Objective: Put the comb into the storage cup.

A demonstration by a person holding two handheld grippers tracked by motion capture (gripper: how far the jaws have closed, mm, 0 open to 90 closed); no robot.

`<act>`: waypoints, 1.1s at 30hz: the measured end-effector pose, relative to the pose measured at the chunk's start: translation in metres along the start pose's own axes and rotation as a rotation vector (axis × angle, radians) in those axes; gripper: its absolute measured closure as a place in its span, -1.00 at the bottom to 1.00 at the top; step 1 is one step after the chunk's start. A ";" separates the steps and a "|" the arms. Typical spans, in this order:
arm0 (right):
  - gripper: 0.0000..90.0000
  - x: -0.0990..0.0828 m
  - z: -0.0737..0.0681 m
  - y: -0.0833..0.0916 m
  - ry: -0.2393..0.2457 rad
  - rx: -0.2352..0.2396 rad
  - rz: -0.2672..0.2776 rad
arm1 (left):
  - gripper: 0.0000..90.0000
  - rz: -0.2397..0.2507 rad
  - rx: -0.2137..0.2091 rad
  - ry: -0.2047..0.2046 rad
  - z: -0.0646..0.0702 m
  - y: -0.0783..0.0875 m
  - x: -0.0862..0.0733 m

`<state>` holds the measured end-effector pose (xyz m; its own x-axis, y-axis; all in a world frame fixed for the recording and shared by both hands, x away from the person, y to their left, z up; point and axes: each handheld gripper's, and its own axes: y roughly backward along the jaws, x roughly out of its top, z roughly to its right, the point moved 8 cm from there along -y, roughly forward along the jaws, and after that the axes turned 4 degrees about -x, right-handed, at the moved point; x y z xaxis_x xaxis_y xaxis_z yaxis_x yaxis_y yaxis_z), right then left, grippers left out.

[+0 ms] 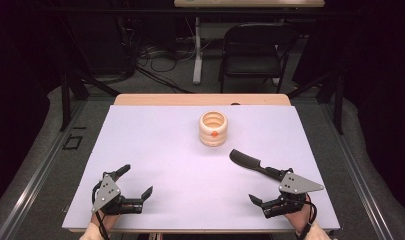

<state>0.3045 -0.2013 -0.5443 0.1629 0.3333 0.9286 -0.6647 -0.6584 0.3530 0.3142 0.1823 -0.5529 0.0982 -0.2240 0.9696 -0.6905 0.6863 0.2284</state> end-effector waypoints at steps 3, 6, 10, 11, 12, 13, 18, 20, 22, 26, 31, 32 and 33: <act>-1.00 0.000 0.000 0.000 -0.001 -0.001 -0.005 | -1.00 -0.002 0.000 0.000 0.000 0.000 0.000; -1.00 0.000 -0.001 0.000 -0.002 0.001 -0.008 | -1.00 -0.007 0.000 -0.002 0.000 -0.001 -0.001; -1.00 -0.001 0.000 -0.002 0.004 -0.004 -0.015 | -1.00 -0.009 0.003 -0.003 0.000 -0.001 -0.001; -1.00 -0.001 0.001 -0.002 0.005 -0.006 -0.016 | -1.00 -0.009 0.003 -0.004 0.000 -0.001 -0.001; -1.00 -0.001 0.001 -0.003 0.006 -0.005 -0.017 | -1.00 -0.009 0.003 -0.005 0.000 -0.001 -0.001; -1.00 -0.001 0.001 -0.003 0.005 -0.007 -0.024 | -1.00 -0.009 0.003 -0.005 0.000 -0.001 -0.001; -1.00 0.000 0.002 -0.005 0.016 -0.006 -0.039 | -0.99 -0.015 0.006 -0.003 0.001 0.000 -0.002; -1.00 0.000 0.002 -0.006 0.020 -0.006 -0.045 | -1.00 -0.017 0.005 -0.005 0.001 0.000 -0.002; -1.00 0.000 0.002 -0.007 0.019 -0.002 -0.051 | -1.00 -0.018 0.007 -0.006 0.001 0.000 -0.002; -1.00 -0.001 0.004 -0.011 0.017 -0.001 -0.069 | -1.00 -0.019 0.009 -0.007 0.000 0.001 -0.003; -1.00 -0.004 0.009 -0.016 0.033 -0.011 -0.102 | -1.00 -0.020 0.011 -0.008 0.000 0.001 -0.003; -1.00 -0.005 0.011 -0.018 0.035 -0.016 -0.111 | -1.00 -0.021 0.012 -0.008 0.000 0.001 -0.003; -1.00 -0.006 0.012 -0.018 0.034 -0.016 -0.114 | -1.00 -0.021 0.012 -0.008 0.000 0.001 -0.003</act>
<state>0.3245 -0.1991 -0.5546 0.2131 0.4281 0.8782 -0.6551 -0.6043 0.4535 0.3128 0.1836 -0.5560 0.1065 -0.2439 0.9639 -0.6968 0.6733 0.2473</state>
